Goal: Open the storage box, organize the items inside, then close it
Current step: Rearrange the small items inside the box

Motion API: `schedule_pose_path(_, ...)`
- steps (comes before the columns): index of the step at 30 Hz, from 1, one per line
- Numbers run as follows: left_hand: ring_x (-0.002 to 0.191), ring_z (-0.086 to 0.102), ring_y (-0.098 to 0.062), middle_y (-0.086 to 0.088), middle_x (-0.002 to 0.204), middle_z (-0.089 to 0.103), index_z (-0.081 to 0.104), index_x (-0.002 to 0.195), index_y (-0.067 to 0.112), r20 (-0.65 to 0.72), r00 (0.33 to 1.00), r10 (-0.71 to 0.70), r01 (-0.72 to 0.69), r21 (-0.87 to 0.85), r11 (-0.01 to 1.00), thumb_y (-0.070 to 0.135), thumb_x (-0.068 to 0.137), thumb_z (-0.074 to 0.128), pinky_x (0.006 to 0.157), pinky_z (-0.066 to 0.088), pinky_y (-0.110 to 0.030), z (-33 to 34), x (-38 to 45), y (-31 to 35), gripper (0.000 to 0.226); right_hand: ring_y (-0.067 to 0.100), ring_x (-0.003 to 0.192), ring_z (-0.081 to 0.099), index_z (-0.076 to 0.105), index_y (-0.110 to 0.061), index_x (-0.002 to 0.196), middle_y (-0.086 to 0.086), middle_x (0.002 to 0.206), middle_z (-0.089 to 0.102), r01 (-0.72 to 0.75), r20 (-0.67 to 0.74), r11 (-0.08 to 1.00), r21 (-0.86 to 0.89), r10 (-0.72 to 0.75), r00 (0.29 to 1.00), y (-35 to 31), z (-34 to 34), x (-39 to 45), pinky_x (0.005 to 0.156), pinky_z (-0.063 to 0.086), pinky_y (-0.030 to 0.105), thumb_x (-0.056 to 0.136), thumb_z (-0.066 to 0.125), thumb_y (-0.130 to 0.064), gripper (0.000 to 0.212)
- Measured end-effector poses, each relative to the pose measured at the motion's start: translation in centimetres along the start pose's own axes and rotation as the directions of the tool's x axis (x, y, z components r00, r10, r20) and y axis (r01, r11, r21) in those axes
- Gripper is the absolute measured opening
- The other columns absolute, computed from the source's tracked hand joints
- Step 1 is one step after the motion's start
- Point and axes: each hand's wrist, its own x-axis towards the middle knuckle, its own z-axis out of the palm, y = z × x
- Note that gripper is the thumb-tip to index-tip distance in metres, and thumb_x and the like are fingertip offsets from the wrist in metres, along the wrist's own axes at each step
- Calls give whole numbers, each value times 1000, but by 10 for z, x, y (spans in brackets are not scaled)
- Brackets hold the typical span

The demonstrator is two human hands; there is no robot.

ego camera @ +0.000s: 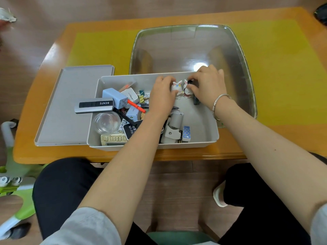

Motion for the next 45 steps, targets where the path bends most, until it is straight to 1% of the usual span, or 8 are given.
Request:
schedule_pose_path(3,103,57,-23,-10,115,55,63,117,10,30,1000,8,-8,-5,1000,8,84,67,92,45,-32,0,0,-1,33,29,108,43,68,-23,108,3,108,60,15,8,1000,-6,-15,1000,0,0,0,83,28,37,91,54,-34,24)
schedule_pose_path(7,101,58,-25,-11,114,56,63,116,10,46,999,-10,10,-9,1000,9,84,67,89,48,-39,2,1,1,32,29,108,43,68,-21,107,4,107,60,13,10,1000,-11,-13,1000,0,1,0,83,28,37,92,53,-30,23)
schedule_pose_path(30,96,54,-21,-8,110,56,60,112,10,3,1000,-8,8,19,1000,14,86,65,79,41,-27,4,-2,0,27,30,104,45,69,-19,101,5,102,61,-15,-5,1000,-20,15,1000,-1,2,0,79,28,36,89,55,-29,20)
schedule_pose_path(33,96,54,-21,-8,110,56,59,111,9,14,1000,-15,15,6,1000,13,85,66,80,41,-26,2,-2,0,27,30,105,44,69,-19,101,5,102,60,-25,16,998,50,25,1000,0,3,1,81,30,36,87,60,-29,20)
schedule_pose_path(35,98,53,-20,-8,110,55,58,112,9,26,1000,-16,16,5,1000,14,85,68,81,39,-25,1,-4,1,29,30,105,45,70,-17,100,6,102,61,-12,23,985,170,8,1000,2,2,1,85,31,34,85,63,-27,19)
schedule_pose_path(38,94,47,-16,-7,110,51,52,112,8,25,999,-23,23,0,1000,14,86,67,79,37,-23,-5,-8,5,31,30,105,50,70,-12,100,9,102,64,33,-2,941,335,-35,999,6,-1,-2,88,28,22,85,64,-19,18)
schedule_pose_path(42,95,48,-27,-13,107,49,49,105,4,-37,998,59,-57,53,997,5,90,52,78,40,-33,-11,-21,18,16,26,105,53,71,-9,102,8,107,66,38,-56,898,438,-15,998,13,-7,-9,85,28,14,87,60,-8,18)
schedule_pose_path(45,106,47,-31,-13,113,52,57,111,8,185,967,174,-202,146,968,11,93,43,86,41,-44,-5,-32,25,22,27,102,56,71,-5,101,10,106,68,64,-59,902,426,-43,997,18,-10,-8,86,31,17,87,55,-1,21)
